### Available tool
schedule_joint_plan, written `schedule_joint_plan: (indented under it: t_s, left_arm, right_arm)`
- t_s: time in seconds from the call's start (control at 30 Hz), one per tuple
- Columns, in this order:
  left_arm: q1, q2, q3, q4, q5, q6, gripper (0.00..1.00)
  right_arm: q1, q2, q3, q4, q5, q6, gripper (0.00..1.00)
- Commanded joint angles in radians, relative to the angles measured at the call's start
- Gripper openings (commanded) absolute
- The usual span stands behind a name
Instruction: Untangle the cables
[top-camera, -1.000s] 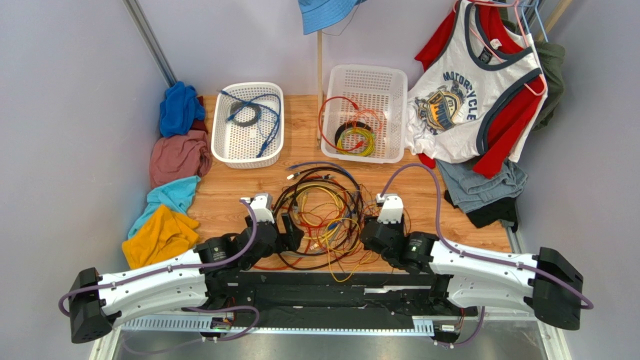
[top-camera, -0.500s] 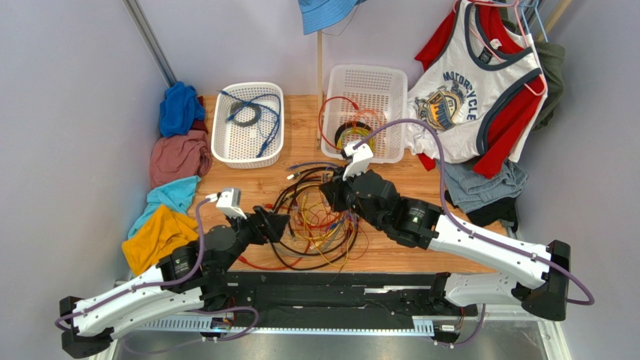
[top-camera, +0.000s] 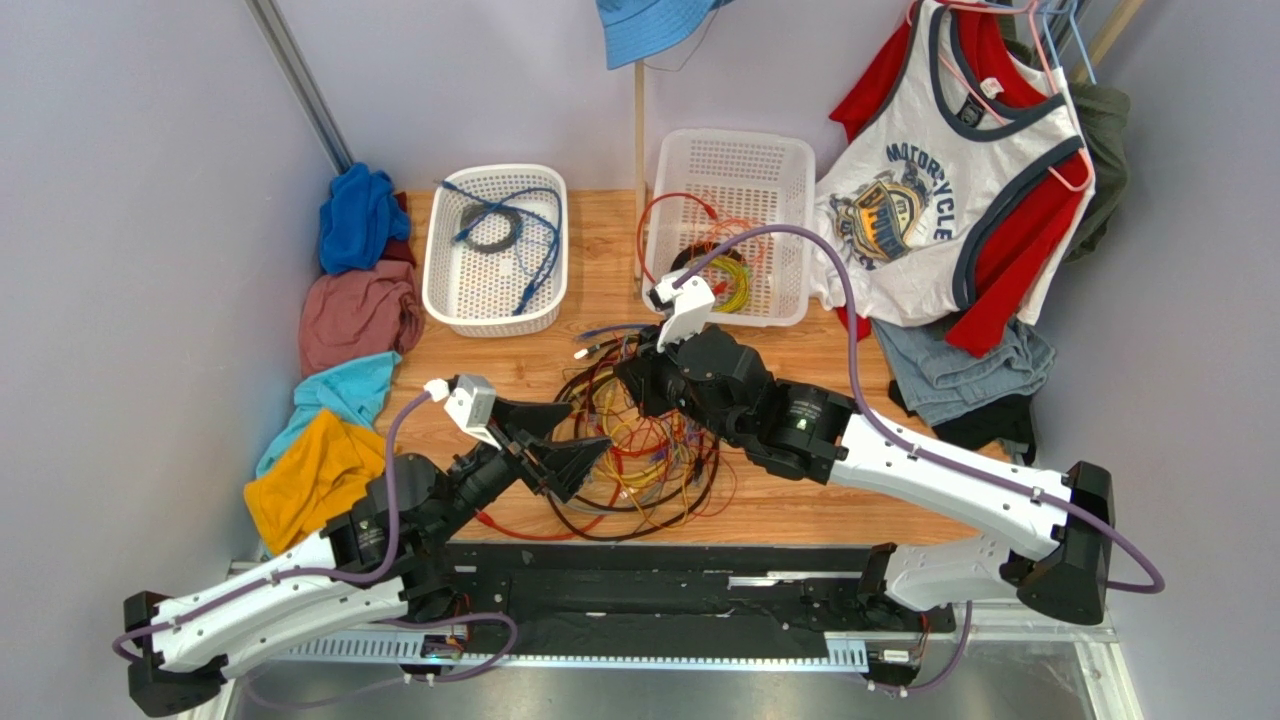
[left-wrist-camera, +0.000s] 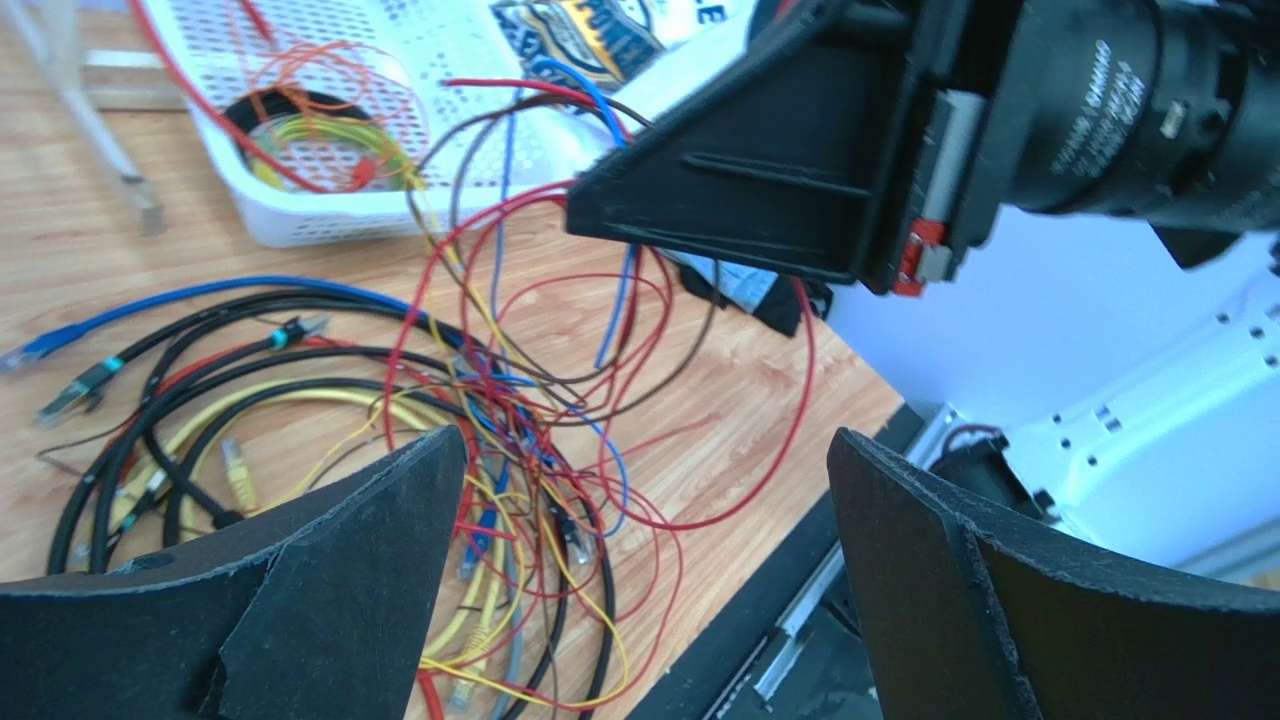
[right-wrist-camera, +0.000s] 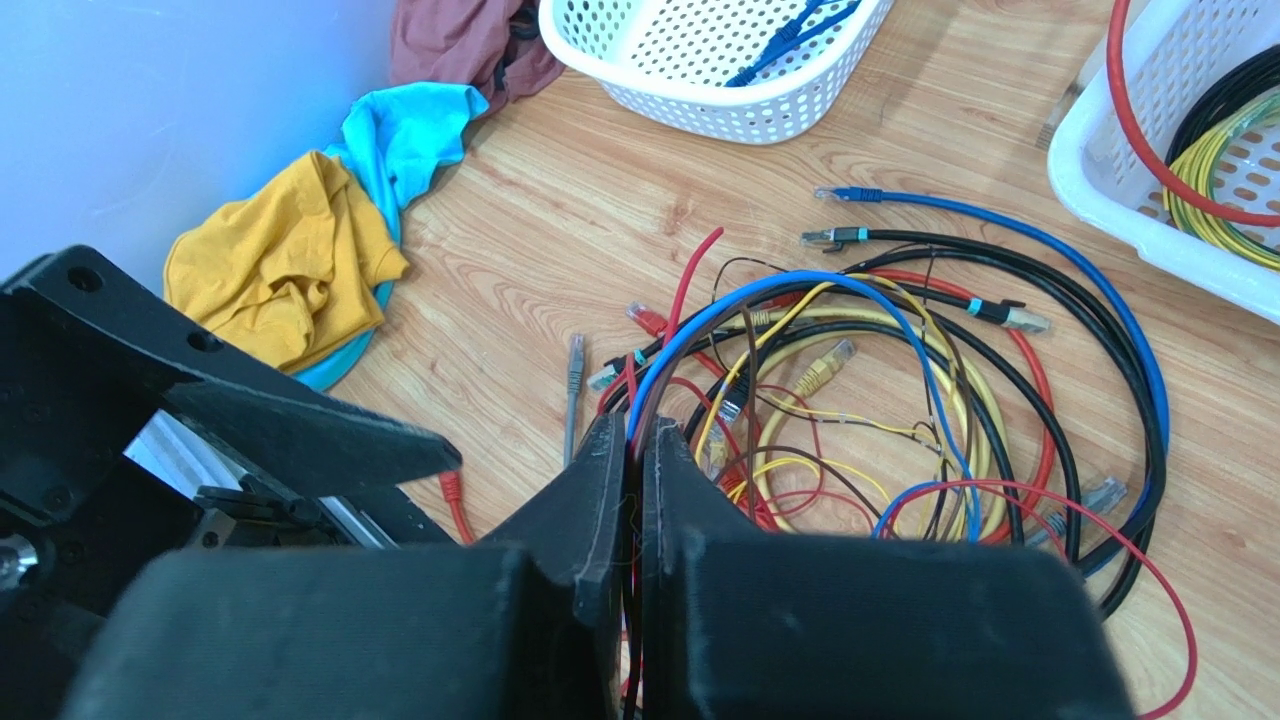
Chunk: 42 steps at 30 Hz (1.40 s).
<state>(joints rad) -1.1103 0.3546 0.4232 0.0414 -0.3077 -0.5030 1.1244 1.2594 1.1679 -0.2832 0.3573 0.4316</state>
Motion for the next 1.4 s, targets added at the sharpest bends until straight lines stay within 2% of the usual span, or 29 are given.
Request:
schedule_joint_plan:
  t_s: [0.0, 0.13, 0.27, 0.37, 0.77, 0.97, 1.07, 1.1, 1.17, 1.2, 1.27, 1.37]
  left_arm:
    - [0.003, -0.003, -0.023, 0.13, 0.073, 0.069, 0.98]
    - [0.001, -0.009, -0.031, 0.077, -0.025, 0.046, 0.93]
    - [0.001, -0.031, -0.046, -0.001, -0.197, -0.003, 0.92]
    - [0.003, -0.031, -0.064, -0.003, -0.249, -0.014, 0.91]
    - [0.004, 0.219, -0.041, 0.155, -0.196, -0.003, 0.86]
    - [0.003, 0.228, -0.04, 0.193, -0.182, 0.011, 0.81]
    - [0.003, 0.231, -0.043, 0.213, -0.173, 0.026, 0.69]
    - [0.003, 0.234, -0.044, 0.221, -0.165, 0.03, 0.55]
    - [0.003, 0.248, -0.043, 0.245, -0.148, 0.043, 0.38]
    - [0.003, 0.254, -0.038, 0.25, -0.145, 0.044, 0.18]
    - [0.003, 0.273, -0.024, 0.239, -0.145, 0.05, 0.0]
    - [0.003, 0.273, 0.015, 0.198, -0.157, 0.075, 0.0]
  right_arm:
    - [0.002, -0.032, -0.002, 0.03, -0.006, 0.018, 0.0]
    - [0.0, -0.064, -0.028, 0.032, -0.02, 0.03, 0.0]
    - [0.0, -0.121, -0.072, 0.038, -0.043, 0.053, 0.0]
    - [0.002, -0.169, -0.109, 0.041, -0.063, 0.071, 0.0]
    - [0.002, -0.259, -0.157, 0.032, -0.138, 0.091, 0.0]
    - [0.002, -0.273, -0.174, 0.032, -0.141, 0.091, 0.0]
    - [0.002, -0.273, -0.18, 0.033, -0.15, 0.094, 0.0]
    - [0.002, -0.272, -0.18, 0.036, -0.155, 0.095, 0.0]
    - [0.002, -0.275, -0.189, 0.038, -0.159, 0.101, 0.0]
    - [0.002, -0.276, -0.194, 0.041, -0.159, 0.101, 0.0]
    - [0.002, -0.282, -0.198, 0.039, -0.159, 0.101, 0.01]
    - [0.002, -0.295, -0.186, 0.004, -0.141, 0.09, 0.44]
